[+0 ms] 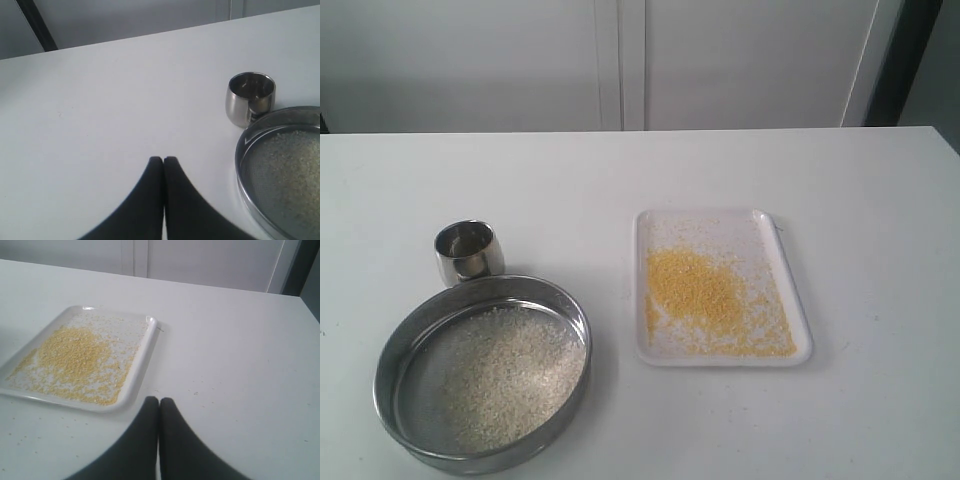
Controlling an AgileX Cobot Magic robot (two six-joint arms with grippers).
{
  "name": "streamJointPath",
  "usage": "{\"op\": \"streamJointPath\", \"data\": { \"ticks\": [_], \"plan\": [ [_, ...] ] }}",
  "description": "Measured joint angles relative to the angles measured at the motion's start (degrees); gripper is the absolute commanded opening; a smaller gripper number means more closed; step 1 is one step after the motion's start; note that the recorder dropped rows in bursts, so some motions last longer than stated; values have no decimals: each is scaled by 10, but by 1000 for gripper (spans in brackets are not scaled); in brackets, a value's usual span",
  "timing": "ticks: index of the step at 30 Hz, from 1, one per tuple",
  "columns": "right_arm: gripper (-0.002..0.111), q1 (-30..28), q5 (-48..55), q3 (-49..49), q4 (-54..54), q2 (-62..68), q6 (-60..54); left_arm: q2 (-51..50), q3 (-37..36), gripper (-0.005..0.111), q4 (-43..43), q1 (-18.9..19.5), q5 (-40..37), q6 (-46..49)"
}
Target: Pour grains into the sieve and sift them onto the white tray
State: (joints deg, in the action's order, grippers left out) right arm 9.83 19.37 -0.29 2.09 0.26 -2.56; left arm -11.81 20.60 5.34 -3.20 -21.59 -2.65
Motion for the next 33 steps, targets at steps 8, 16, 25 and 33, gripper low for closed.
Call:
{"op": "streamJointPath", "data": {
  "ticks": [8, 16, 25, 33],
  "plan": [
    [0, 0, 0, 0, 0, 0, 0, 40, -52, 0, 0, 0, -7, 0],
    [0, 0, 0, 0, 0, 0, 0, 79, -98, 0, -8, 0, -7, 0],
    [0, 0, 0, 0, 0, 0, 0, 83, -133, 0, -15, 4, 33, 0],
    [0, 0, 1, 0, 0, 0, 0, 113, -161, 0, -31, 45, 41, 0]
  ]
}}
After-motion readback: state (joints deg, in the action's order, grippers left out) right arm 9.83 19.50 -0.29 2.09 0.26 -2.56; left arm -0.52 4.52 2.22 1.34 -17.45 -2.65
